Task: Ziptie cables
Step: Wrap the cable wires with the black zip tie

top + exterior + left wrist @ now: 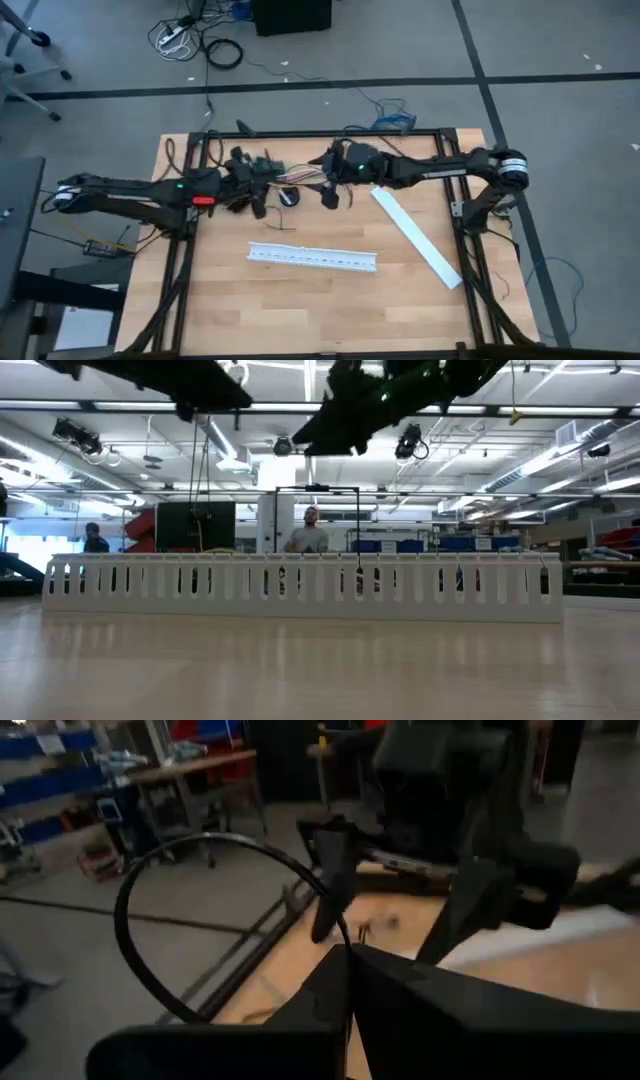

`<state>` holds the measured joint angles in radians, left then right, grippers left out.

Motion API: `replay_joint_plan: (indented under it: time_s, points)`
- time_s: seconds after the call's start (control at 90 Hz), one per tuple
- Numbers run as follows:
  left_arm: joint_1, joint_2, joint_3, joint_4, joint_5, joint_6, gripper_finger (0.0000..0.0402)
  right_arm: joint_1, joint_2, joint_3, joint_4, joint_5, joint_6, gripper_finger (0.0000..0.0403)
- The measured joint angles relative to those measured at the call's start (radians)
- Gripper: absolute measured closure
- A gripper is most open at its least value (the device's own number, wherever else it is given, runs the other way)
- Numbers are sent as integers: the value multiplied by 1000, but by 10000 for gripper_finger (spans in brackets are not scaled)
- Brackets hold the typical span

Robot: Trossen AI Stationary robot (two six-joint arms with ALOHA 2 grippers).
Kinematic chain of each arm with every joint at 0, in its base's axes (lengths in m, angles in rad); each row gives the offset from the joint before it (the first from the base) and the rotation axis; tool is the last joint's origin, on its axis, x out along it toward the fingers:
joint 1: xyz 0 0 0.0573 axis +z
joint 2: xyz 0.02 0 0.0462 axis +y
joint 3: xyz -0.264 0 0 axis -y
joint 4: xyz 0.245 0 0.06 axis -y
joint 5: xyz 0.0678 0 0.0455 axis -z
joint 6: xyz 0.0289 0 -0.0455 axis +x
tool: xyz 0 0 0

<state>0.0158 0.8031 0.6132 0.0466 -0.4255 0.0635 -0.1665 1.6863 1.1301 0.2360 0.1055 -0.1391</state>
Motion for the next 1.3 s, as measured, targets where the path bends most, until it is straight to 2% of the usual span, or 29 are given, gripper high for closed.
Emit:
replay_joint_plan:
  time_s: [0.144,0.311,0.489,0.722,0.844,1.056,1.3]
  points:
    - [28,-124,0,-139,90,-11,401,1,128,8,132,93,-12,96]
    - [119,-190,-1,-271,116,5,401,-34,265,155,147,20,43,97]
    - [200,-176,-14,-269,353,7,401,-64,435,392,1,-9,53,97]
    - [268,-169,-15,-307,352,48,401,-91,644,661,-192,-46,81,97]
    - [324,-190,-15,-332,362,62,401,-103,710,750,-198,-85,95,97]
    - [399,-191,-15,-338,464,63,401,-123,814,848,-270,-174,139,97]
    - [418,-189,-15,-339,500,53,401,-129,851,873,-249,-136,154,107]
